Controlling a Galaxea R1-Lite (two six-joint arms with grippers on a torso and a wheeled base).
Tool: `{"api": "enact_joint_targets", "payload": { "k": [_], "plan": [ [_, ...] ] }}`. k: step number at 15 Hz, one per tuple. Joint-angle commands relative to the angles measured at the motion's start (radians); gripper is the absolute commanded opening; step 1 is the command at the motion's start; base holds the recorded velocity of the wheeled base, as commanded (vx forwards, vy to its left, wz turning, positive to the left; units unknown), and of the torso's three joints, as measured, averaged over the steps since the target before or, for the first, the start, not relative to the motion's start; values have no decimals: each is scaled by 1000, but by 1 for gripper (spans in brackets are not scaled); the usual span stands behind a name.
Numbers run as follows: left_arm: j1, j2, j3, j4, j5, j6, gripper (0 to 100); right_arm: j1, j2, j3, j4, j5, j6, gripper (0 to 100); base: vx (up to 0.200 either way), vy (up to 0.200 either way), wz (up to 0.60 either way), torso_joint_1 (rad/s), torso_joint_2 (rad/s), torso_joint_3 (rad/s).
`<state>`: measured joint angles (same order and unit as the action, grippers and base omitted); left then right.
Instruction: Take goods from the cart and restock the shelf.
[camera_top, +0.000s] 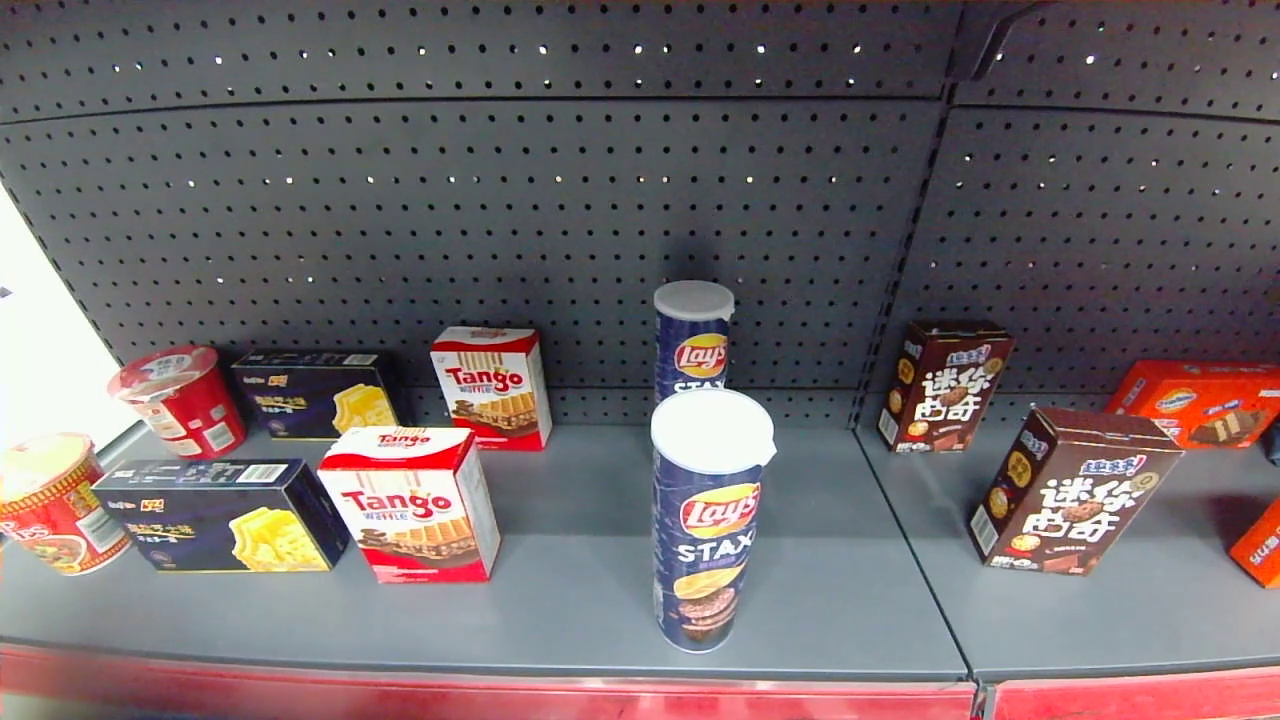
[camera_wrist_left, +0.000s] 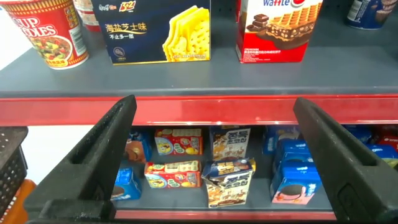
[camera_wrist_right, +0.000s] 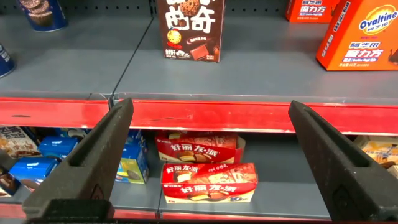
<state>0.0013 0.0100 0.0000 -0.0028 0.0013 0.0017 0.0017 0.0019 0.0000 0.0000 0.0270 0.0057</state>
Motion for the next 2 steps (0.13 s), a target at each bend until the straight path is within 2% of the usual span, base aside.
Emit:
{"api": "enact_joint_targets", "payload": {
  "k": [1, 2],
  "plan": [
    [0, 1, 0, 0, 0, 0, 100, 0, 3, 0, 0, 1, 0, 100, 0, 0, 0, 0, 0, 0],
    [0, 1, 0, 0, 0, 0, 100, 0, 3, 0, 0, 1, 0, 100, 0, 0, 0, 0, 0, 0]
  ]
}}
